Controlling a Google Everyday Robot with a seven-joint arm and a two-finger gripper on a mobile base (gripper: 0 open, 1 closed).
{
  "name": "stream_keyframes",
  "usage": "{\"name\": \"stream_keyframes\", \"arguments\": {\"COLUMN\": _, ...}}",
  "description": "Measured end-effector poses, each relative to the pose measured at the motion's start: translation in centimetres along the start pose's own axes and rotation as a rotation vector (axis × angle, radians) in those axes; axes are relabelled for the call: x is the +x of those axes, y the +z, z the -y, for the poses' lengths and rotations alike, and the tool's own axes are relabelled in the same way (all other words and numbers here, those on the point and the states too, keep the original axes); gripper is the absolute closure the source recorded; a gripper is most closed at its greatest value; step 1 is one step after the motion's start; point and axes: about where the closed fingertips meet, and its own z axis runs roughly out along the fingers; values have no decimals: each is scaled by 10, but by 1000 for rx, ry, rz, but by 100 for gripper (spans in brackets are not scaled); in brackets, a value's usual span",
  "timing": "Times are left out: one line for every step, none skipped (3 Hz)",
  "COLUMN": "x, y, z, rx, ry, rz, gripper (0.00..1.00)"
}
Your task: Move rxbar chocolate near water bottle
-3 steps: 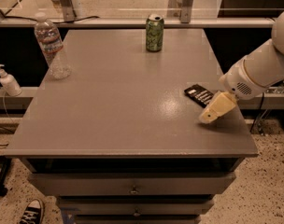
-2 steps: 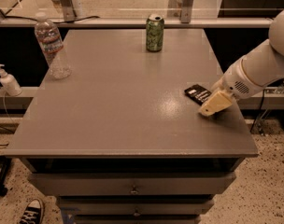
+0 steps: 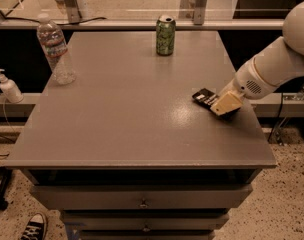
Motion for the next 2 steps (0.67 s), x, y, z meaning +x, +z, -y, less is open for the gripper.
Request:
{"name": "stream_keyframes", "arguments": {"x": -19, "y": 3, "z": -2, "rx": -39, "ry": 1, "rz": 42, "gripper": 100}}
{"name": "stream_keyframes", "arguments": {"x": -59, "y": 0, "z": -13, "rx": -93, "ry": 1, "rz": 138, "gripper": 100}}
